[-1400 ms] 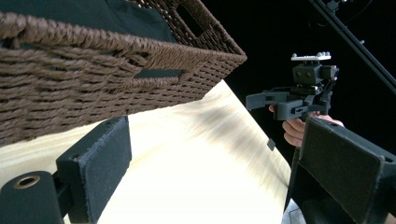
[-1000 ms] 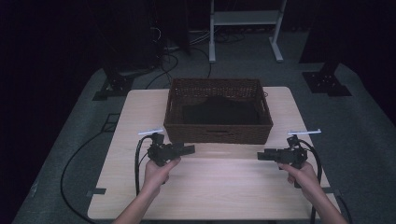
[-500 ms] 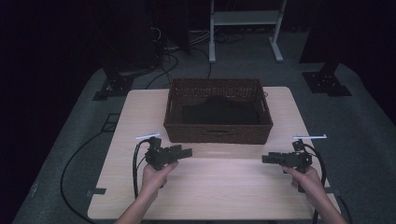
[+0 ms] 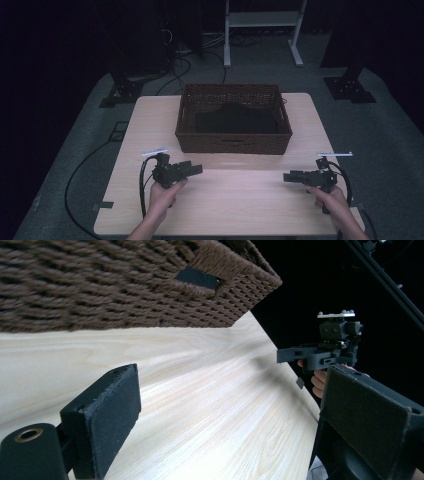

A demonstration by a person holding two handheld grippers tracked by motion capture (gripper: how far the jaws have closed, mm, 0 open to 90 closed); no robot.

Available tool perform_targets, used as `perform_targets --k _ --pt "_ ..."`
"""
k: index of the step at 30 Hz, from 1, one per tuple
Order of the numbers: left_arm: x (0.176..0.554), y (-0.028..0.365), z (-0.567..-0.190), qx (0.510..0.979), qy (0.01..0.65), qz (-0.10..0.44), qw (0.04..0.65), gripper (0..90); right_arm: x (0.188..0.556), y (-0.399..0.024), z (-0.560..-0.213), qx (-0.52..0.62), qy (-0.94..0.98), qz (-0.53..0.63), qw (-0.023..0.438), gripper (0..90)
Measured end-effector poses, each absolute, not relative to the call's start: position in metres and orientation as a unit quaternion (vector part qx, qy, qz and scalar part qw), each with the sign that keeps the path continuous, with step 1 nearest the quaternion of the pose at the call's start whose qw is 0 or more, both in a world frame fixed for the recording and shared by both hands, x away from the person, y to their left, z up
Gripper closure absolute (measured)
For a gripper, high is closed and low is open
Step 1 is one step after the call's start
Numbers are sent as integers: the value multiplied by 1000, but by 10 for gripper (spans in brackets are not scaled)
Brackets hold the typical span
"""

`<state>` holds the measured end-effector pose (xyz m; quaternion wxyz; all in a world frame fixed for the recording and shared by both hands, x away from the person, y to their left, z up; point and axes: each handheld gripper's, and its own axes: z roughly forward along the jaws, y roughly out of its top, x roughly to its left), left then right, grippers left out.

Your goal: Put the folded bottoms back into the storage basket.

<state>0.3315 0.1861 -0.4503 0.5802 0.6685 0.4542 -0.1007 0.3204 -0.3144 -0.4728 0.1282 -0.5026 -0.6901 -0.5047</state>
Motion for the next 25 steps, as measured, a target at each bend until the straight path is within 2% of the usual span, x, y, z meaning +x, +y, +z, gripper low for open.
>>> perform_targets --k 15,25 --pt "313 201 -460 659 468 -85 583 84 306 -316 -484 -503 -690 -502 133 248" --pt "303 204 -467 651 478 -74 585 83 291 -314 -492 -496 -679 -527 120 248"
